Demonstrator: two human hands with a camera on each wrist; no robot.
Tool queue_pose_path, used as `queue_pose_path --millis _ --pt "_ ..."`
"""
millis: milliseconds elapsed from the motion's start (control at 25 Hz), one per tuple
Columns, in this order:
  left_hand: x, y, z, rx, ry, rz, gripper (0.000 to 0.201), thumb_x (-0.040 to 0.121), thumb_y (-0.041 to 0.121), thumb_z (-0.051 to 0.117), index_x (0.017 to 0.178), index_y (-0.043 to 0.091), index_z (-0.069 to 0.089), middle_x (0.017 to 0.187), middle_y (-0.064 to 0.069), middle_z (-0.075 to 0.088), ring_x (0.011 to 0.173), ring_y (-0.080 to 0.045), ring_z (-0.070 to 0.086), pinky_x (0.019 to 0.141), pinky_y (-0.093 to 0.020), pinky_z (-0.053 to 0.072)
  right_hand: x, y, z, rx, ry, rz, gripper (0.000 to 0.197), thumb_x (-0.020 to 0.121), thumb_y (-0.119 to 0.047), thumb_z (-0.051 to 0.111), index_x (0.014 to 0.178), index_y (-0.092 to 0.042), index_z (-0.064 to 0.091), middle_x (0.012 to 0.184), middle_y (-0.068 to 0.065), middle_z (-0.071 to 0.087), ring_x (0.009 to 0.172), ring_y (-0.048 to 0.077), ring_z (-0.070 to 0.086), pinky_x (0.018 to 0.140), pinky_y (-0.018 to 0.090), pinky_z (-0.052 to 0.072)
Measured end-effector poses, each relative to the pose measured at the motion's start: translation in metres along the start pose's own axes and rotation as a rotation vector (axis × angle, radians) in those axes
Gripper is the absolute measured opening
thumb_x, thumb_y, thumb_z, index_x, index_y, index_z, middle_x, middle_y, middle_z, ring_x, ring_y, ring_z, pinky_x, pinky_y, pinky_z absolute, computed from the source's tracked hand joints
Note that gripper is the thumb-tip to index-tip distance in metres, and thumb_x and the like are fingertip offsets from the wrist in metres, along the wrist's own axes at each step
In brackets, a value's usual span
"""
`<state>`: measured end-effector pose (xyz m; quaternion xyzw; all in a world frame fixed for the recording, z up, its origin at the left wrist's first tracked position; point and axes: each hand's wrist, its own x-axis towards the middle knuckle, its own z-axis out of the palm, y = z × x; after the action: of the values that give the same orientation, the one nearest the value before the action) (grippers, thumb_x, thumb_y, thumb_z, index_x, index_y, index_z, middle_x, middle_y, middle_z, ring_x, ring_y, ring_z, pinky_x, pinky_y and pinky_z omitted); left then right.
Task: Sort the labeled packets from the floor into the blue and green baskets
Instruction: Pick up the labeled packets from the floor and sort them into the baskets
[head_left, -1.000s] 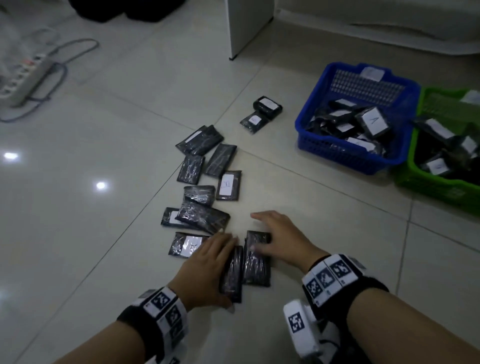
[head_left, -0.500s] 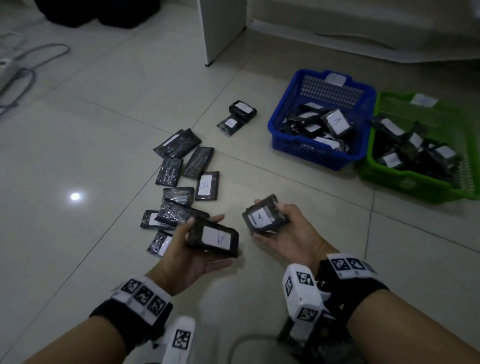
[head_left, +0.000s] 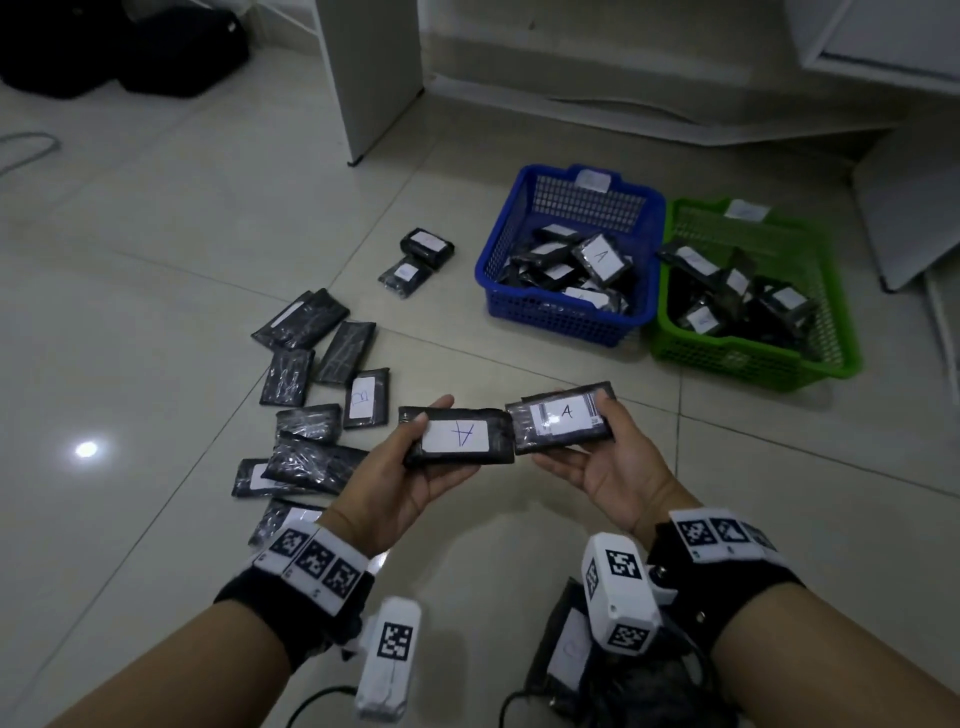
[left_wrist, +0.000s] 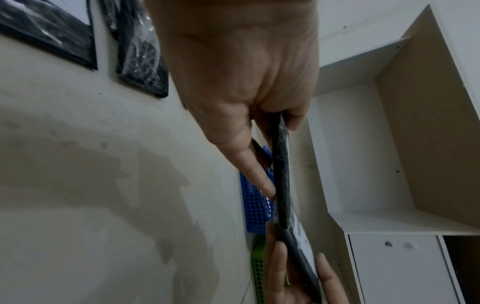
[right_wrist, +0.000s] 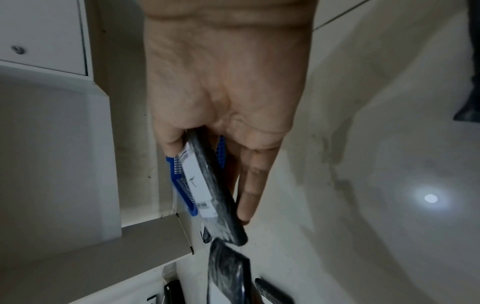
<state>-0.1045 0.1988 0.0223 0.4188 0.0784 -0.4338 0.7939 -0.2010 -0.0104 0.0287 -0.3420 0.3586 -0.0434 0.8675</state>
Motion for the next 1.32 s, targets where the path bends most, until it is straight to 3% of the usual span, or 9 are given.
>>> queue_pose_path --millis 120,360,520,720,880,960,1040,1160,1320 --pt "0.012 0.000 0.005 0.076 0.035 0.084 0.035 0.100 0.019 0.039 0.129 0.005 0.053 0.126 -0.020 0.060 0.115 -0.032 0.059 0.086 -0.041 0.056 -0.002 -0.007 -0.001 -0.006 0.083 -0.102 0.030 0.096 -0.030 0.051 0.111 -0.004 0.055 0.104 0.019 0.068 0.080 0.031 0.072 0.066 0.041 0.060" --pt "0.047 -0.004 0.029 0.244 0.163 0.180 0.028 0.096 0.017 0.051 0.117 -0.002 0.056 0.110 -0.018 0.061 0.101 -0.026 0.064 0.074 -0.036 0.059 0.010 -0.034 -0.002 -0.100 0.140 -0.202 0.025 0.094 -0.034 0.056 0.104 -0.013 0.064 0.099 0.010 0.070 0.085 0.022 0.067 0.075 0.037 0.054" --pt "0.094 0.013 0.073 0.330 0.258 0.253 0.021 0.093 0.010 0.055 0.114 0.011 0.050 0.104 -0.015 0.063 0.087 -0.020 0.065 0.065 -0.032 0.060 0.048 -0.065 0.003 -0.109 0.274 -0.227 0.019 0.091 -0.031 0.061 0.093 -0.013 0.064 0.072 0.003 0.061 0.057 0.014 0.051 0.050 0.026 0.044" --pt "0.178 0.046 0.128 0.469 0.266 0.425 0.040 0.083 0.000 0.059 0.113 0.021 0.042 0.103 -0.014 0.060 0.091 -0.028 0.064 0.082 -0.048 0.057 0.111 -0.130 0.008 -0.066 0.345 -0.316 0.008 0.094 -0.017 0.058 0.091 -0.009 0.060 0.075 0.007 0.060 0.057 0.016 0.053 0.048 0.025 0.050" --pt "0.231 0.054 0.133 0.797 0.334 0.455 0.042 0.082 0.013 0.063 0.121 0.019 0.051 0.118 -0.007 0.062 0.106 -0.027 0.061 0.096 -0.045 0.050 0.147 -0.156 0.001 -0.425 0.404 -0.283 0.007 0.095 -0.012 0.054 0.091 -0.011 0.059 0.073 0.005 0.055 0.055 0.012 0.046 0.043 0.020 0.041" --pt "0.241 0.055 0.127 1.031 0.358 0.453 0.046 0.087 0.012 0.056 0.132 0.013 0.049 0.128 -0.004 0.055 0.116 -0.026 0.055 0.101 -0.038 0.044 0.153 -0.159 -0.006 -0.457 0.401 -0.311 0.014 0.093 0.000 0.050 0.099 -0.010 0.057 0.074 0.005 0.055 0.059 0.014 0.051 0.050 0.020 0.048" --pt "0.242 0.050 0.116 1.292 0.374 0.501 0.047 0.089 0.011 0.052 0.136 0.011 0.048 0.144 -0.010 0.039 0.130 -0.027 0.042 0.106 -0.032 0.034 0.157 -0.154 -0.017 -0.477 0.430 -0.373 0.029 0.087 0.008 0.052 0.109 -0.009 0.054 0.081 0.003 0.057 0.076 0.022 0.060 0.074 0.031 0.056" --pt "0.238 0.044 0.103 1.574 0.273 0.655 0.050 0.088 0.008 0.055 0.138 0.005 0.046 0.141 -0.016 0.033 0.128 -0.032 0.039 0.107 -0.025 0.028 0.148 -0.145 -0.022 -0.521 0.358 -0.383 0.045 0.084 0.007 0.056 0.128 -0.004 0.051 0.101 0.007 0.062 0.101 0.026 0.061 0.100 0.044 0.048" --pt "0.219 0.030 0.110 1.560 0.220 0.554 0.070 0.087 0.016 0.060 0.148 0.010 0.026 0.140 -0.018 0.026 0.123 -0.027 0.040 0.107 -0.025 0.030 0.092 -0.131 -0.034 -0.461 0.134 -0.322 0.037 0.093 0.005 0.050 0.128 -0.002 0.053 0.118 0.010 0.059 0.116 0.022 0.056 0.100 0.032 0.045"
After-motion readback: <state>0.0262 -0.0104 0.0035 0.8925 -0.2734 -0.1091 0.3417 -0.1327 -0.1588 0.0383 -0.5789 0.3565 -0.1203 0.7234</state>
